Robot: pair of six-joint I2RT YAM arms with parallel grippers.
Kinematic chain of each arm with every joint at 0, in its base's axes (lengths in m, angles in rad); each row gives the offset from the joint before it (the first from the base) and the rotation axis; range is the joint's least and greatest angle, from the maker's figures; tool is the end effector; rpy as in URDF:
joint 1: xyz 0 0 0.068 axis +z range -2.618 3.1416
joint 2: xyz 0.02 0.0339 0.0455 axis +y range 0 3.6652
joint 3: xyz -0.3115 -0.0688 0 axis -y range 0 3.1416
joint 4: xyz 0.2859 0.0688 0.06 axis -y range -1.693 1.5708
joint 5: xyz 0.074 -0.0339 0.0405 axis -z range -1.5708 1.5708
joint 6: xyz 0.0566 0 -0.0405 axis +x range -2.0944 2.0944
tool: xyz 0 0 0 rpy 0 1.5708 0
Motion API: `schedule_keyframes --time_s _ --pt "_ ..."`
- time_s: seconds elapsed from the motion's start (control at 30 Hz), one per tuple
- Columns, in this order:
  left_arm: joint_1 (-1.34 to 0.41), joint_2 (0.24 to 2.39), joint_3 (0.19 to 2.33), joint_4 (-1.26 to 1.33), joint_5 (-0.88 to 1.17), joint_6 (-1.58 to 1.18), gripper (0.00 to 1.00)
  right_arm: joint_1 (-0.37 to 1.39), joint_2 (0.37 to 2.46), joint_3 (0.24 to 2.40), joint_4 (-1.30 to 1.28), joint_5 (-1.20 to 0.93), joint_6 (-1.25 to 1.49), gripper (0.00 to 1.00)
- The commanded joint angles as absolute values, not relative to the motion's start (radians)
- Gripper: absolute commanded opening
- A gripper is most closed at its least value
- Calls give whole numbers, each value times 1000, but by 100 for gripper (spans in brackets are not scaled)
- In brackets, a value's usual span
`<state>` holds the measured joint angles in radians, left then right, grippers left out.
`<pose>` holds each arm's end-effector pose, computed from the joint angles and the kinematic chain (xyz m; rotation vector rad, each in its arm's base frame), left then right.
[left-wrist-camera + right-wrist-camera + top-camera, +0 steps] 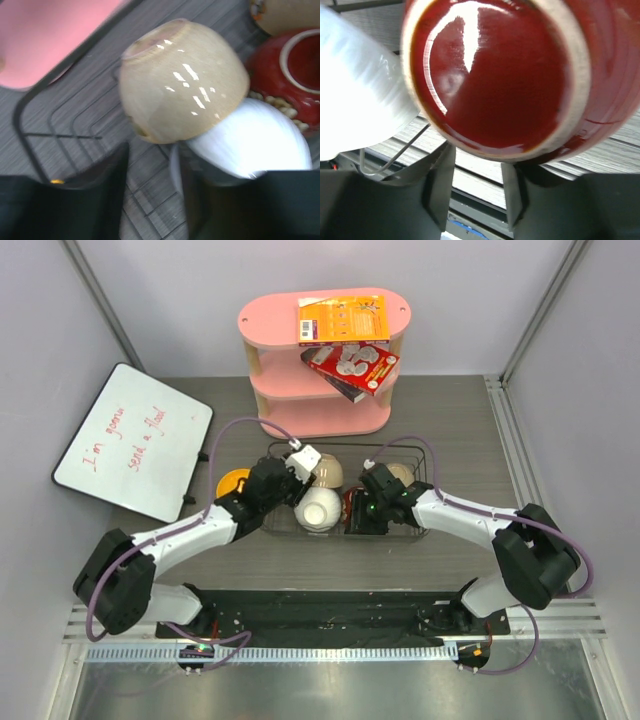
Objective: Unload the bowls from the dish rack
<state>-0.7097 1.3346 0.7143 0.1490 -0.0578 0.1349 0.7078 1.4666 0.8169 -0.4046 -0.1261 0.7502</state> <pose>0.2531 -0.2131 0.2397 0.8087 1.8887 -0.2999 0.2353 0.2107 0.1850 0.0125 2.7733 0.6185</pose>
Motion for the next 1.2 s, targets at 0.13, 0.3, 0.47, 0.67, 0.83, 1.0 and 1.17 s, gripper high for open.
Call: schedule_keyframes --time_s 0.13,0.3,0.47,0.67,0.83,1.0,1.17 --pt "-729 1348 854 -26 -80 58 67 715 1456 808 -370 -127 741 54" --pt "-730 1339 799 67 -109 100 68 716 1451 802 -367 -132 741 55" --pt "-732 1344 795 61 -194 172 69 716 1443 795 -365 -138 739 55" --pt "-738 1361 775 77 -236 252 71 716 1447 798 -374 -141 733 56" --pt "-752 1391 781 67 -258 281 71 716 1450 801 -377 -147 729 56" --pt "-750 1414 733 182 -241 319 70 716 1459 801 -376 -152 723 56" --pt "-749 1465 726 262 -232 331 68 716 1473 808 -370 -169 715 56"
